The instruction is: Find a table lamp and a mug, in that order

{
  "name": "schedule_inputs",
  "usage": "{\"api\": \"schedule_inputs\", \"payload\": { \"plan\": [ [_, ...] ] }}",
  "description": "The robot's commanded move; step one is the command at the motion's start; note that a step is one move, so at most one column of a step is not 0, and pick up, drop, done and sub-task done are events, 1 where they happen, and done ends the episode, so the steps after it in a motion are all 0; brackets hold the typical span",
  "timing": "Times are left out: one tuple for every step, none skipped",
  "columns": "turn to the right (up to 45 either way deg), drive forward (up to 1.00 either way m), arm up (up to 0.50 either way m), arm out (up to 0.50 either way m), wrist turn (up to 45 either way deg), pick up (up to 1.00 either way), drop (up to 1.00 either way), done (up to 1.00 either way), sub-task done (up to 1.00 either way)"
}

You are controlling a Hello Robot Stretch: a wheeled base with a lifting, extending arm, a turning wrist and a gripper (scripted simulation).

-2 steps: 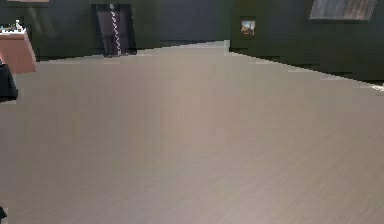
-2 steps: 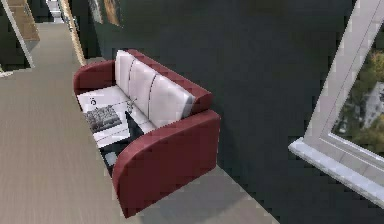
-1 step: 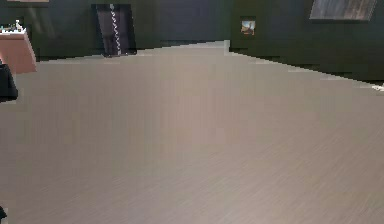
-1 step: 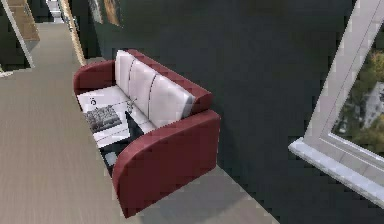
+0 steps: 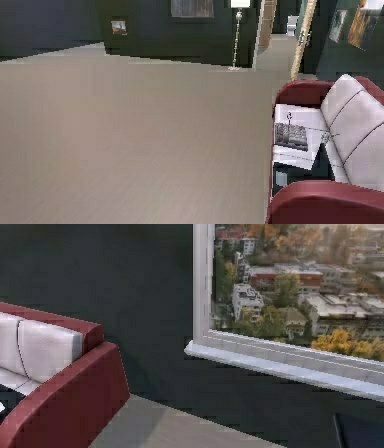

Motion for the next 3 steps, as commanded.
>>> {"api": "schedule_inputs", "payload": {
  "plan": [
    [9.0,0.00,0.00,0.00,0.0,0.00,0.00,0.00,0.00],
    [0.0,0.30,0.00,0.00,0.0,0.00,0.00,0.00,0.00],
    [-30.0,0.00,0.00,0.00,0.0,0.00,0.00,0.00,0.00]
  ]
}}
